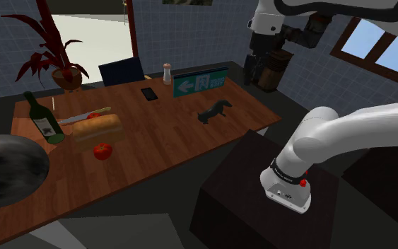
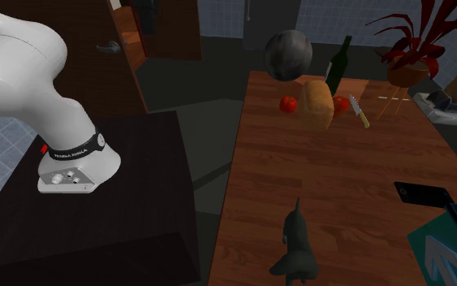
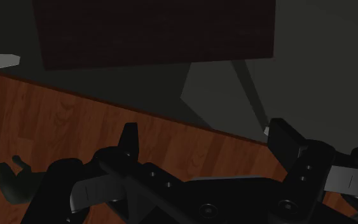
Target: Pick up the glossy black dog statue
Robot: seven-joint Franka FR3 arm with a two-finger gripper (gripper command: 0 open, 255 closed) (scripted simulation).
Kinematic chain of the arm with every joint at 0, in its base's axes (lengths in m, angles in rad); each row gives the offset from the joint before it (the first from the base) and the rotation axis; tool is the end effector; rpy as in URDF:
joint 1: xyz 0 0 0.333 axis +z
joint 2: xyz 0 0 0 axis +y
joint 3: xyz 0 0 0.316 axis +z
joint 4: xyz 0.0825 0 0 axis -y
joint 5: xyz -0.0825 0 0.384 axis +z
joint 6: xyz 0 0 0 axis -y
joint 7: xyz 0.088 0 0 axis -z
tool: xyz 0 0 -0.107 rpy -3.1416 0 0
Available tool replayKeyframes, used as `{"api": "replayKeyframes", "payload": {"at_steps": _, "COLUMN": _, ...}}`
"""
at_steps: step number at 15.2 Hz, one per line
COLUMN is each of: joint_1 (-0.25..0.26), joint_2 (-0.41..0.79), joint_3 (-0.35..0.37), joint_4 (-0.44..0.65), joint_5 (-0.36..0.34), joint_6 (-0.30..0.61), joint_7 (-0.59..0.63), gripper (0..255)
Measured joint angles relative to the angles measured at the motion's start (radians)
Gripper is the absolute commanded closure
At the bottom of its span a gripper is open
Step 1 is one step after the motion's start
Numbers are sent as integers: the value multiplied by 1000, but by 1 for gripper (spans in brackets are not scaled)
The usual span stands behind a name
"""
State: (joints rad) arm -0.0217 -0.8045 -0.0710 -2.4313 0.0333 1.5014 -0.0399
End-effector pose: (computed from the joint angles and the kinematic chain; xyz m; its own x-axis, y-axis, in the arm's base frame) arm 0.2905 -0.0283 0.5549 0.9922 -0.0219 -0.1225 -0.0330 -0.9955 -0.0892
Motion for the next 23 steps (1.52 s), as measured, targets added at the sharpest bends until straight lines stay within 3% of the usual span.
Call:
{"api": "replayKeyframes", "payload": {"at_steps": 4, "joint_1": -11, "joint_2": 28, "joint_3": -28, "joint_4": -29, "joint_5": -28, "joint_6": 58, "joint_7": -35, "gripper": 0}}
{"api": "replayKeyframes", "payload": {"at_steps": 13, "joint_1": -57, "joint_2": 209, "joint_3": -149, "joint_4": -111, "joint_5": -132, "joint_6": 338, "joint_7": -172, "gripper": 0}}
{"api": "replayKeyframes", "payload": {"at_steps": 23, "joint_1": -79, "joint_2": 541, "joint_3": -279, "joint_4": -57, "joint_5": -161, "joint_6": 646, "joint_7": -327, "gripper": 0}}
